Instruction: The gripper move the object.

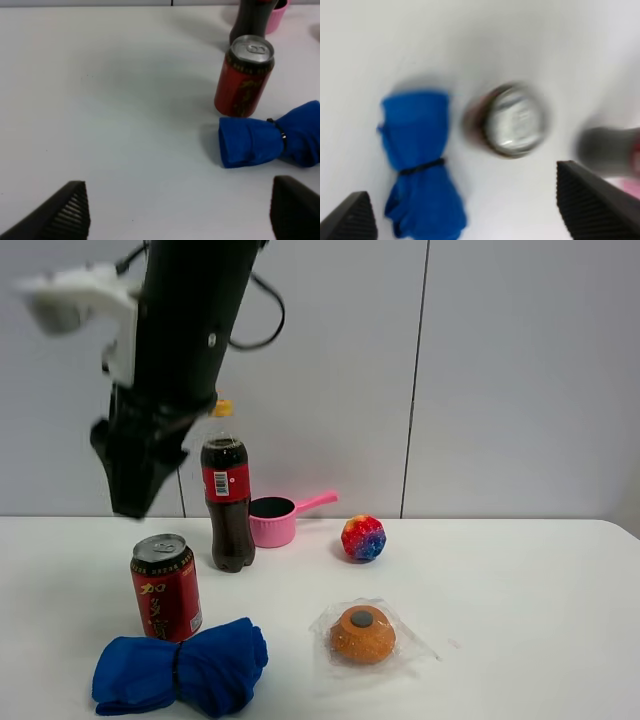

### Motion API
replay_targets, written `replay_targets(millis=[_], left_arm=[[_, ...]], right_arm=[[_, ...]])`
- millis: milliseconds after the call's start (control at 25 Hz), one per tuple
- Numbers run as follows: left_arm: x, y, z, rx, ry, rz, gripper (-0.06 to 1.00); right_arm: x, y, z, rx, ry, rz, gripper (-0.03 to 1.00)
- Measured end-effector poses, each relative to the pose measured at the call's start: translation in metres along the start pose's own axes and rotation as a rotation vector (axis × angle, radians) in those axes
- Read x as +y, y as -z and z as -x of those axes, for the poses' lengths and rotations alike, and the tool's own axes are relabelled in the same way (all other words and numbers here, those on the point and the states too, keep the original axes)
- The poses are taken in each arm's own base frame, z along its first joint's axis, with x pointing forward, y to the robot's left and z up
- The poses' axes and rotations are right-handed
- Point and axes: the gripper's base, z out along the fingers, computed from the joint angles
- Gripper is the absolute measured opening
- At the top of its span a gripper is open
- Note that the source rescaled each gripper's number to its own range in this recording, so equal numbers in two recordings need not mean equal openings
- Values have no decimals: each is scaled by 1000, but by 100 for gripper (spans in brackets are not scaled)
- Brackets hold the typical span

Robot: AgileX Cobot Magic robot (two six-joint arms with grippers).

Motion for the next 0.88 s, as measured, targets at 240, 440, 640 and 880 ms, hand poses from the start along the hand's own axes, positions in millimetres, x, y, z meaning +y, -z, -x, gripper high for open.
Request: replay_targets(millis=[240, 440, 640, 880], left_arm=[[0, 0, 0, 0, 0, 0, 100], [0, 0, 0, 0, 0, 0, 100], [0, 0, 0, 0, 0, 0, 100], [0, 0, 0, 0, 0, 0, 100]], right_arm=[[-4, 114, 7, -143, -95, -271, 85], [1, 181, -6, -153, -195, -434, 89], [14, 226, -20, -145, -258, -498, 89], [32, 283, -36, -230, -319, -582, 89]])
